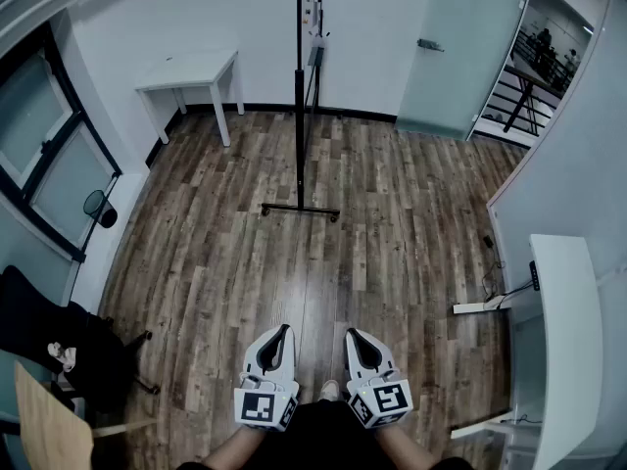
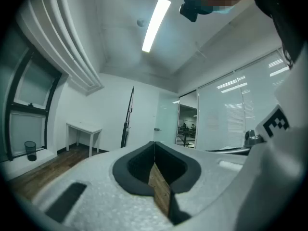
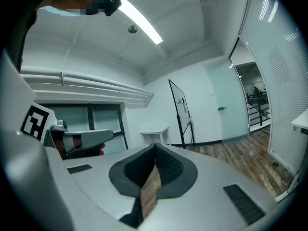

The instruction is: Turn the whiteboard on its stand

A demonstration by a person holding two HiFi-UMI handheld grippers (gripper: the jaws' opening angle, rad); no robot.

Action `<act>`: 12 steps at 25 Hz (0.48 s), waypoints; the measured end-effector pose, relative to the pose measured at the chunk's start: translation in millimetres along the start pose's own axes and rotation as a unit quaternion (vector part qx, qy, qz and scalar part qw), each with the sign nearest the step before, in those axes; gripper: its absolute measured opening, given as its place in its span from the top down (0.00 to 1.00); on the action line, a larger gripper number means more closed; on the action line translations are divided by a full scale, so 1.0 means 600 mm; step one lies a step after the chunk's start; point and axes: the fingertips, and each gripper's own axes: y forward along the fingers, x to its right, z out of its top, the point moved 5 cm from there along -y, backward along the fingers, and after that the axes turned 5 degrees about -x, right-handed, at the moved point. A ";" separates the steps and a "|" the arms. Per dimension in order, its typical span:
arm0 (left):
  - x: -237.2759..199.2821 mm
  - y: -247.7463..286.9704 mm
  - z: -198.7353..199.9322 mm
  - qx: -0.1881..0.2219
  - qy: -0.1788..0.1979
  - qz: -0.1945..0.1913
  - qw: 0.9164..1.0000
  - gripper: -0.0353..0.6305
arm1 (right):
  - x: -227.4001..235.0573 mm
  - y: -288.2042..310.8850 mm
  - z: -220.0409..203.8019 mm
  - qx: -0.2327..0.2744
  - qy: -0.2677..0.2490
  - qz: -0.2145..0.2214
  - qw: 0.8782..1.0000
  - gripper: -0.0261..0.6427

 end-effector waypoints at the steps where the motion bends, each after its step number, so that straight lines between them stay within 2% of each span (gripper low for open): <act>1: 0.002 -0.001 -0.001 0.000 0.000 0.000 1.000 0.92 | 0.001 -0.002 0.000 0.000 0.000 -0.002 1.000 0.94; 12: 0.018 -0.013 -0.003 0.001 0.000 0.005 1.000 0.92 | 0.000 -0.019 -0.001 0.005 0.004 0.007 1.000 0.94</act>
